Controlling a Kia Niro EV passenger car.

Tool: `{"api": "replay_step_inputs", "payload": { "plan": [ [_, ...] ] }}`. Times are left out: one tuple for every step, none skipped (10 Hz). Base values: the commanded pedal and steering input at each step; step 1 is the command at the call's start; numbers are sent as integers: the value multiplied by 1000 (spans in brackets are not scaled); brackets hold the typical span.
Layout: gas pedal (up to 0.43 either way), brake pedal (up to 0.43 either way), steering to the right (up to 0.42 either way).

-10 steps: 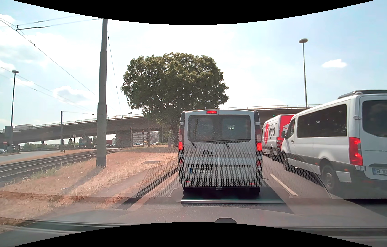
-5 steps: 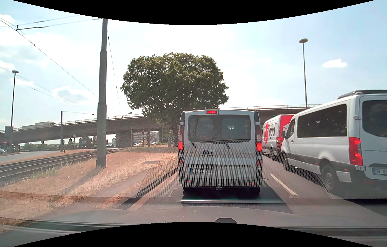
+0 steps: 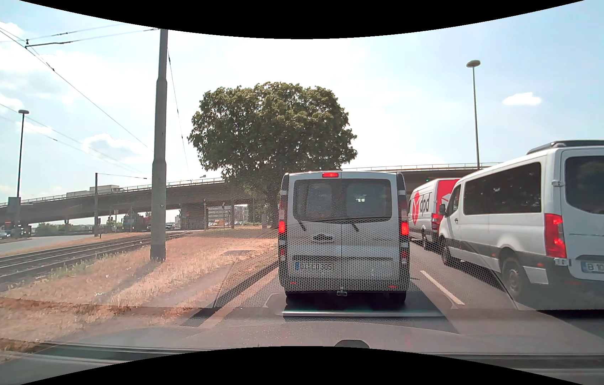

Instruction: Follow the waypoints while adhering to traffic rules and regulations

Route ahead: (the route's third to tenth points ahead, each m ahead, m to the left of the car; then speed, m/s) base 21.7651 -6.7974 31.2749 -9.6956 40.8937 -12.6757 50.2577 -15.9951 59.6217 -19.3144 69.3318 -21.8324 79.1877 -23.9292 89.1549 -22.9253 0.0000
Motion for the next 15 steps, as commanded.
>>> {"api": "replay_step_inputs", "payload": {
  "plan": [
    [0, 293, 14],
    [0, 293, 14],
    [0, 293, 14],
    [0, 293, 14],
    [0, 293, 14],
    [0, 293, 14],
    [0, 293, 14],
    [0, 293, 14],
    [0, 299, 14],
    [0, 299, 14],
    [0, 293, 14],
    [0, 293, 14],
    [0, 293, 14],
    [0, 299, 14],
    [0, 293, 14]
  ]
}}
